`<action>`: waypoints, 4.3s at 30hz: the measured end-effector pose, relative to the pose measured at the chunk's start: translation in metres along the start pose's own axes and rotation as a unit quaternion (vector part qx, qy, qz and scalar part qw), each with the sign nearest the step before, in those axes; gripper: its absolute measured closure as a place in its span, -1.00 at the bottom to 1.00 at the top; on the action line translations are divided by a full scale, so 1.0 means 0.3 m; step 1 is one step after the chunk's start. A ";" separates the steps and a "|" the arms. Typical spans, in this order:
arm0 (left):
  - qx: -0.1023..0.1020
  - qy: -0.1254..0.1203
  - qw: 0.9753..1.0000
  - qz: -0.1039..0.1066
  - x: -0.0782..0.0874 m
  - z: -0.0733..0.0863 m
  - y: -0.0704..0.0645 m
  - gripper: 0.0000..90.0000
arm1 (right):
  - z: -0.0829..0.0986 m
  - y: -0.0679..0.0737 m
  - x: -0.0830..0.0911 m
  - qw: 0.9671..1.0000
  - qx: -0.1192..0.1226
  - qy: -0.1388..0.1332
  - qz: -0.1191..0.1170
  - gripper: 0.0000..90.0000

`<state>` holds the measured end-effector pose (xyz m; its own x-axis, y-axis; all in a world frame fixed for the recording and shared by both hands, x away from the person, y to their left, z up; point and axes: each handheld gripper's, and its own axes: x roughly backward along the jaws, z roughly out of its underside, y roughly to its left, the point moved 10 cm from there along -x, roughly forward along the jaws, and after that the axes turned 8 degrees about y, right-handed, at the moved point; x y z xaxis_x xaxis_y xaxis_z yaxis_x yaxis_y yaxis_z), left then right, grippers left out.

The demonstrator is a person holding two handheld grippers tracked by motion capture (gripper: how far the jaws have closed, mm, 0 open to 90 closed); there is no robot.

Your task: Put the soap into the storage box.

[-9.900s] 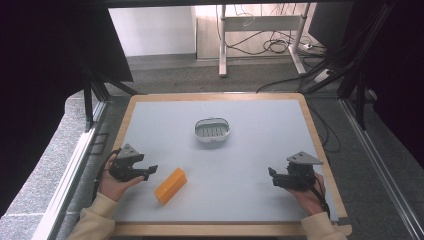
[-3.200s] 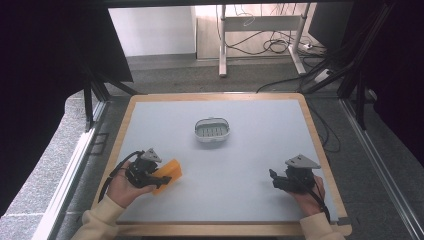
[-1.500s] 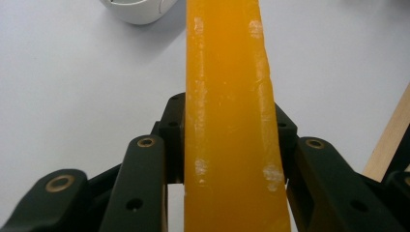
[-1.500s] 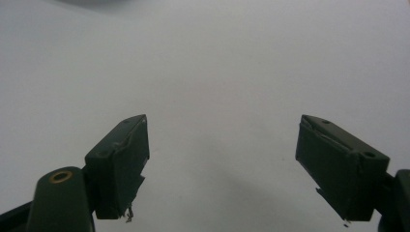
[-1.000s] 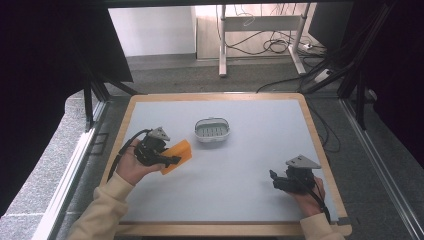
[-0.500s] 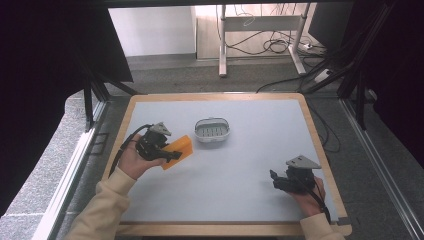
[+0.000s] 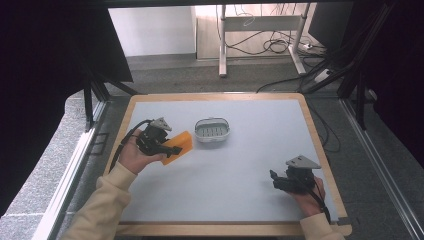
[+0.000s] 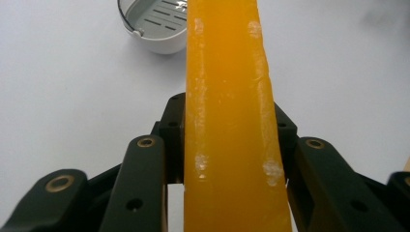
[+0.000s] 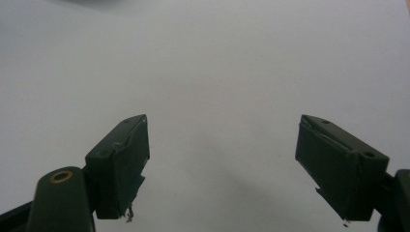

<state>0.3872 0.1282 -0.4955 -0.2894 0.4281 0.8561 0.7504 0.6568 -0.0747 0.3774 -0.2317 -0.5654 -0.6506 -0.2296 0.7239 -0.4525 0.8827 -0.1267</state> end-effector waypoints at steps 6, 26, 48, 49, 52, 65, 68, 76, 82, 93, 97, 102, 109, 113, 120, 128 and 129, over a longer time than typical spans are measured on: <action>-0.010 0.002 1.000 -0.002 -0.004 -0.021 0.006 0.38 | 0.001 0.000 -0.001 1.000 -0.002 0.001 0.000 -0.56; -0.028 0.014 1.000 -0.001 -0.037 -0.082 0.024 0.38 | 0.006 -0.006 -0.004 1.000 -0.003 0.006 0.004 -0.56; -0.026 0.008 1.000 0.005 -0.087 -0.132 0.077 0.38 | 0.008 -0.007 -0.005 1.000 -0.002 0.008 0.005 -0.56; -0.026 0.009 1.000 0.005 -0.088 -0.134 0.078 0.38 | 0.008 -0.007 -0.005 1.000 -0.002 0.007 0.006 -0.56; -0.028 0.010 1.000 0.002 -0.089 -0.144 0.080 0.38 | 0.009 -0.009 -0.006 1.000 -0.003 0.008 0.006 -0.56; -0.019 0.006 1.000 0.009 -0.110 -0.161 0.102 0.38 | 0.011 -0.010 -0.007 1.000 -0.003 0.011 0.006 -0.56; -0.020 0.005 1.000 0.009 -0.112 -0.170 0.106 0.38 | 0.011 -0.007 -0.008 1.000 -0.002 0.010 0.007 -0.56; -0.025 0.002 1.000 0.007 -0.110 -0.207 0.112 0.38 | 0.012 -0.011 -0.009 1.000 -0.004 0.011 0.006 -0.56; -0.029 0.000 1.000 0.009 -0.113 -0.243 0.110 0.38 | 0.011 -0.011 -0.008 1.000 -0.003 0.010 0.007 -0.56; -0.039 -0.004 0.999 0.012 -0.120 -0.316 0.101 0.38 | 0.010 -0.013 -0.006 1.000 -0.003 0.008 0.006 -0.56; -0.047 0.001 0.999 0.012 -0.133 -0.335 0.099 0.38 | 0.011 -0.014 -0.006 1.000 -0.004 0.008 0.005 -0.56; -0.061 -0.003 0.998 0.022 -0.152 -0.363 0.088 0.38 | 0.011 -0.013 -0.007 1.000 -0.003 0.010 0.005 -0.56; -0.066 0.004 0.997 0.028 -0.193 -0.381 0.081 0.38 | 0.013 -0.015 -0.007 1.000 -0.004 0.010 0.004 -0.56; -0.067 0.008 0.997 0.032 -0.219 -0.392 0.081 0.38 | 0.014 -0.016 -0.009 1.000 -0.005 0.011 0.005 -0.56; -0.080 0.014 0.996 0.039 -0.254 -0.407 0.080 0.38 | 0.016 -0.019 -0.008 1.000 -0.006 0.011 0.005 -0.56; -0.087 0.025 0.995 0.043 -0.291 -0.413 0.098 0.38 | 0.015 -0.017 -0.007 1.000 -0.005 0.010 0.005 -0.56; -0.089 0.026 0.995 0.044 -0.294 -0.416 0.100 0.38 | 0.015 -0.018 -0.007 1.000 -0.006 0.010 0.005 -0.56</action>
<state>0.5093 0.0327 -0.5095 -0.1912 0.4436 0.8756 0.8656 0.4968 -0.0627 0.3784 -0.2378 -0.5692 -0.6427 -0.2117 0.7363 -0.4384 0.8898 -0.1268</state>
